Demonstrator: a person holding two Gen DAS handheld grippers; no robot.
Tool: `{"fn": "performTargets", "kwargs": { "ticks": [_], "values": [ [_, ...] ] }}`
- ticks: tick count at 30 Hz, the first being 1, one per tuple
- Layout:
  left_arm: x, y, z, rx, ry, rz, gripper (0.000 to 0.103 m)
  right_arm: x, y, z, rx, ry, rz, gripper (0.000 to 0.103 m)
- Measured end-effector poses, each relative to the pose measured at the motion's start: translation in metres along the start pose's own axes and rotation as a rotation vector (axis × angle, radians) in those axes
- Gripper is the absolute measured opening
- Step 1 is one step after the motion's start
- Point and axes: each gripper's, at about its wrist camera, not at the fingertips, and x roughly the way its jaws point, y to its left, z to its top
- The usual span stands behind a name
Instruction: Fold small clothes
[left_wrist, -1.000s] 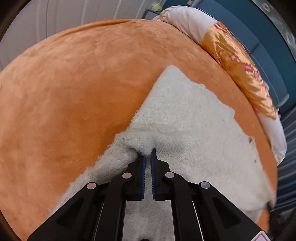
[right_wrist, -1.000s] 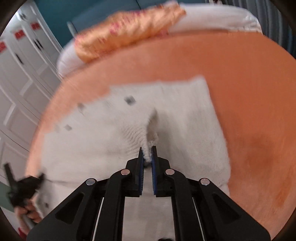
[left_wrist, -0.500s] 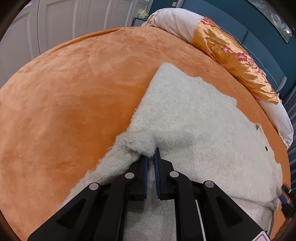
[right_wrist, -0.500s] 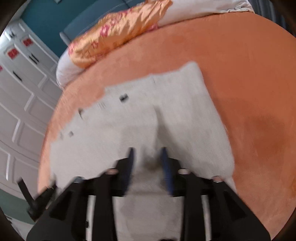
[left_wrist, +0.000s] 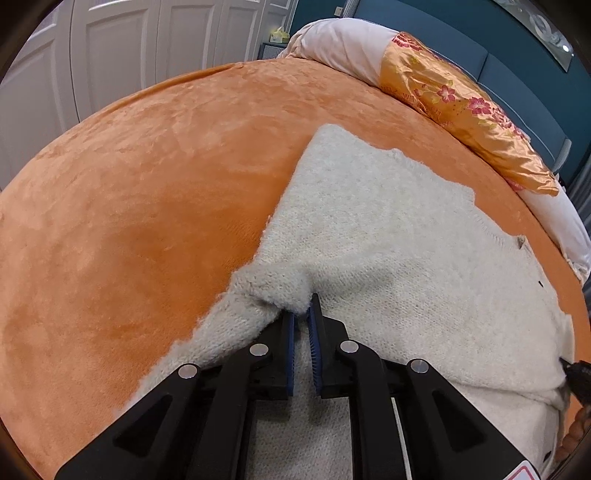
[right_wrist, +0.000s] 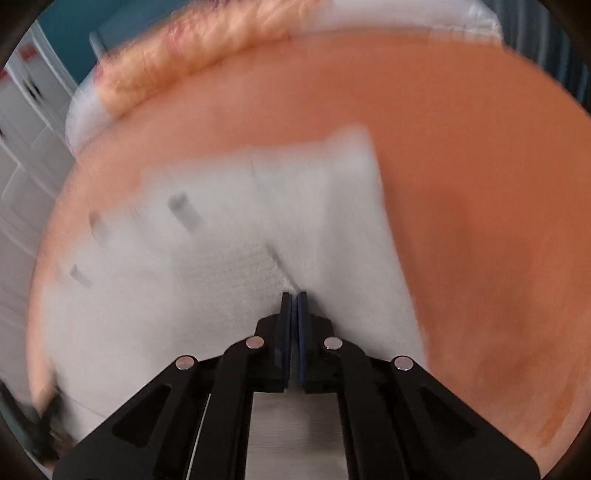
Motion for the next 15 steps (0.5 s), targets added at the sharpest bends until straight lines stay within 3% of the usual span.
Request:
{"fn": "performTargets", "kwargs": {
  "ticks": [3, 6, 8, 10, 13, 15],
  "values": [
    [-0.002, 0.004, 0.002, -0.002, 0.004, -0.029, 0.012, -0.045, 0.003, -0.006, 0.032, -0.06, 0.053, 0.003],
    [-0.017, 0.01, 0.002, 0.007, 0.024, -0.07, 0.017, -0.101, -0.01, -0.031, 0.015, -0.132, 0.076, 0.01],
    [-0.037, 0.018, -0.004, 0.033, 0.036, -0.082, 0.027, -0.129, -0.029, -0.057, -0.008, -0.135, 0.072, 0.025],
    [-0.066, 0.04, -0.013, 0.065, 0.024, -0.072, 0.05, -0.151, -0.048, -0.09, -0.04, -0.12, 0.032, 0.043],
    [-0.111, 0.087, -0.032, 0.071, 0.017, -0.071, 0.07, -0.184, -0.089, -0.163, -0.064, -0.054, -0.047, 0.054],
    [-0.133, 0.12, -0.049, 0.073, 0.05, -0.067, 0.07, -0.194, -0.106, -0.2, -0.023, 0.018, -0.041, 0.057]
  ]
}}
